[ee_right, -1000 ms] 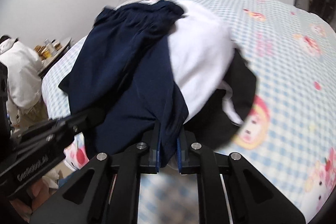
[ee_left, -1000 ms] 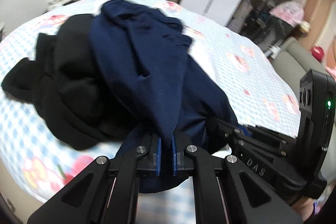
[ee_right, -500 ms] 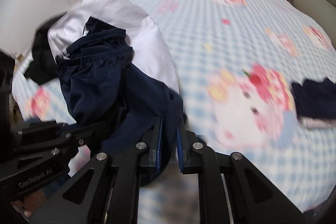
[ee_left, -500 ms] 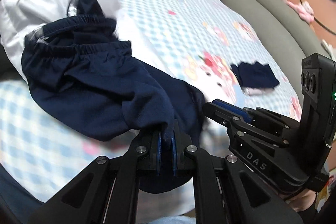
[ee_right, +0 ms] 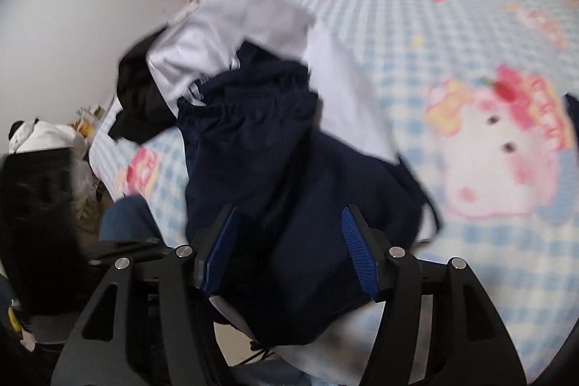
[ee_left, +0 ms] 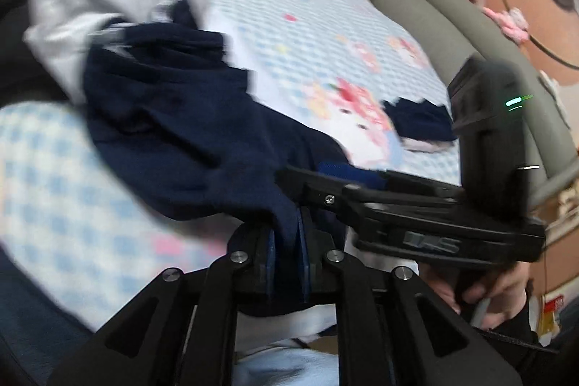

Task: Fold clothes

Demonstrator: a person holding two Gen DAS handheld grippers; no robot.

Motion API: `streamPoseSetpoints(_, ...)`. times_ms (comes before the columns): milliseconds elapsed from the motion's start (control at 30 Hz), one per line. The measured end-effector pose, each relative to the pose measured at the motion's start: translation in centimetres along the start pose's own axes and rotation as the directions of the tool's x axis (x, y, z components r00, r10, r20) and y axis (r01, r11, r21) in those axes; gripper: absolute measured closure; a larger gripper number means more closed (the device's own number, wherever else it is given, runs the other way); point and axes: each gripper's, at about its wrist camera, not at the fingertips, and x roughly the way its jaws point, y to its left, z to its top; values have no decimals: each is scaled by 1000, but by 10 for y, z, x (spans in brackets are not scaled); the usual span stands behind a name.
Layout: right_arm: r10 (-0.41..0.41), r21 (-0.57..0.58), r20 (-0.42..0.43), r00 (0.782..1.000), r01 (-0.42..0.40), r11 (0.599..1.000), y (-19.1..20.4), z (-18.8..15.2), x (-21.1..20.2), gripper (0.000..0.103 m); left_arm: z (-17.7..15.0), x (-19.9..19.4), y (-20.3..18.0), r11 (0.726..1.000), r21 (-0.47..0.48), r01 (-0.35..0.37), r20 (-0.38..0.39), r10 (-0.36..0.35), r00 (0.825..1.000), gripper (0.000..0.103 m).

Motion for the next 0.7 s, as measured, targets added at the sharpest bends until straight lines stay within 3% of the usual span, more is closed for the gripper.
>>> streamPoseSetpoints(67, -47, -15, -38, 998, 47, 999, 2, 0, 23, 47, -1, -5, 10, 999, -29, -16, 8, 16, 1000, 84)
streamPoseSetpoints(100, -99, -54, -41, 994, 97, 994, 8, -1, 33, 59, -2, -8, 15, 999, -44, -24, 12, 25, 1000, 83)
streamPoseSetpoints(133, -146, -81, -29, 989, 143, 986, 12, -2, 37, 85, -3, -11, 20, 998, -58, -32, 16, 33, 999, 82)
streamPoseSetpoints(167, -191, -107, -14, 981, 189, 976, 16, -2, 40, 94, -3, -13, 25, 997, -73, -40, 20, 41, 999, 82)
streamPoseSetpoints(200, -236, -131, 2, 972, 234, 963, 19, -3, 44, 96, -4, -16, 30, 995, -88, -47, 24, 50, 998, 82)
streamPoseSetpoints(267, -303, -149, 32, 952, 305, 941, 22, -3, 45, 98, 2, -16, 46, 986, -146, -77, 36, 83, 996, 70)
streamPoseSetpoints(300, -359, -149, 63, 931, 365, 919, 20, -3, 40, 98, 5, -14, 51, 981, -169, -91, 36, 98, 995, 65)
streamPoseSetpoints(400, -507, -148, 131, 852, 522, 840, 8, -3, 17, 99, 13, -1, 58, 978, -162, -132, 21, 137, 990, 66)
streamPoseSetpoints(533, -627, -60, 138, 767, 639, 767, -30, -4, -17, 99, 24, 16, 61, 977, -168, -132, 4, 134, 991, 64)
streamPoseSetpoints(567, -650, -32, 135, 748, 659, 752, -39, -3, -27, 99, 25, 21, 60, 973, -179, -148, 5, 151, 988, 61)
streamPoseSetpoints(600, -672, -5, 132, 729, 678, 735, -49, -3, -36, 99, 26, 25, 59, 970, -191, -149, 8, 153, 988, 50)
streamPoseSetpoints(633, -694, 23, 127, 709, 697, 717, -59, -2, -45, 99, 24, 30, 61, 970, -214, -116, 4, 119, 993, 38)
streamPoseSetpoints(700, -735, 78, 117, 668, 732, 677, -78, -1, -64, 98, 19, 45, 61, 964, -263, -42, -12, 40, 999, 35)
